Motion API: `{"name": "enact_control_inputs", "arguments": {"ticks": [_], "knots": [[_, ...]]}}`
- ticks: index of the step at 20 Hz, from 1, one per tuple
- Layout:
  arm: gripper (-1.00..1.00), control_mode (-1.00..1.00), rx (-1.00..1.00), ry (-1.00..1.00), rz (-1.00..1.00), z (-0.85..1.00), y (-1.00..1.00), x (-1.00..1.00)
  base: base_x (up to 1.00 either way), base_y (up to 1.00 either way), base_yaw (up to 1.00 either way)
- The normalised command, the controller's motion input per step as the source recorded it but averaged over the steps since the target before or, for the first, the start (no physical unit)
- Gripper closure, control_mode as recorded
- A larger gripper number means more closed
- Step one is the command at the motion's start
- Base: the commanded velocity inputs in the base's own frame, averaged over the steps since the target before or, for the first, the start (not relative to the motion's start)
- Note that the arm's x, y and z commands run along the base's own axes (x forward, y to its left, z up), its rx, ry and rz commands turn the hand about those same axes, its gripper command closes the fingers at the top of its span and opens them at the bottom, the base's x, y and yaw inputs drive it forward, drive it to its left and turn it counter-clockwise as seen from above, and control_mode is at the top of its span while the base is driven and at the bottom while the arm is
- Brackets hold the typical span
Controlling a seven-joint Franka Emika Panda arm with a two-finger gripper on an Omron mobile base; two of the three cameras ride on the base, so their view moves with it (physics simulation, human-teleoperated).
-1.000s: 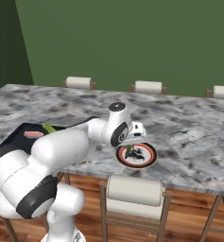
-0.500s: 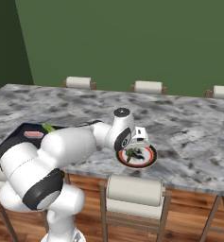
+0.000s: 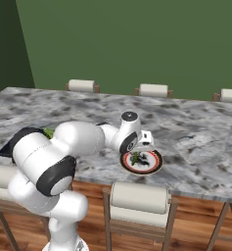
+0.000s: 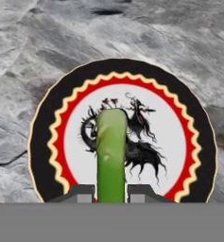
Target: Create a steak meal by picking up the steak and asparagus from the tray and placing them on the plate. Leave the celery on the tray.
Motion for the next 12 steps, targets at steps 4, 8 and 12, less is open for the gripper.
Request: {"name": "enact_control_inputs", "arguments": {"ticks": [4,8,12], "knots": [[1.0,-1.0,0.01,0.0,0.0,-0.26,-0.09,0.02,0.0,0.0,0.0],[1.0,-1.0,0.01,0.0,0.0,-0.25,-0.06,0.03,0.0,0.0,0.0],[-1.0,-1.0,0.01,0.0,0.0,-0.13,-0.02,0.11,0.0,0.0,0.0]]}}
